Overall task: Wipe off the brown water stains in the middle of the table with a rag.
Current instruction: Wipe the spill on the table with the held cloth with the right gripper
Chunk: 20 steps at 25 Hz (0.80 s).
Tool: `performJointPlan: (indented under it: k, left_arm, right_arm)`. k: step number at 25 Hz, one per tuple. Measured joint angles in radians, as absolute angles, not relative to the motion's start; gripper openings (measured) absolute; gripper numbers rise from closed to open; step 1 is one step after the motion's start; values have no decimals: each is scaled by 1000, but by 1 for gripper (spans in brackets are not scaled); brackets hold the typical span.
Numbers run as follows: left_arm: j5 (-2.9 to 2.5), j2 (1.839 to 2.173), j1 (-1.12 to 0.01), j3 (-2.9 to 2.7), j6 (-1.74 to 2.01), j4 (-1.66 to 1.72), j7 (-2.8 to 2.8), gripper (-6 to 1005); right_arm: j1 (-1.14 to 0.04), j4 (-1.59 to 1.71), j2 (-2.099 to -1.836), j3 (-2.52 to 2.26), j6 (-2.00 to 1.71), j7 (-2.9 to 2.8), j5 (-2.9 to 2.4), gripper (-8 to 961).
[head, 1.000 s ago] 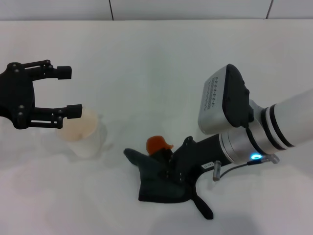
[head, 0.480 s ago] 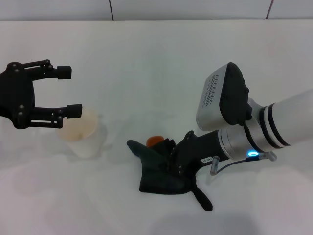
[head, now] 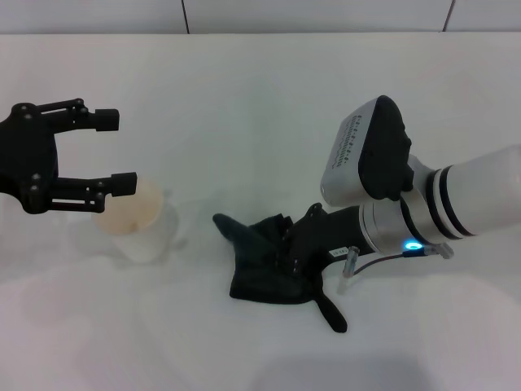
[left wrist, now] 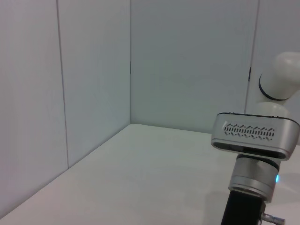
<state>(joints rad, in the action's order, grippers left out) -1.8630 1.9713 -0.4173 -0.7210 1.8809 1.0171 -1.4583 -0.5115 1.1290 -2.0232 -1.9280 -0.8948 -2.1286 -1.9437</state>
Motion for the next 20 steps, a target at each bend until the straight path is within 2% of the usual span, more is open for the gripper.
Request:
performJointPlan:
  k: [20]
  left_arm:
    - [-1850,1974,-407,-716,1884,1017,-1463,892]
  right_arm:
    - [-507,1084,-2020,-1918,-714,-2172,-1938,92]
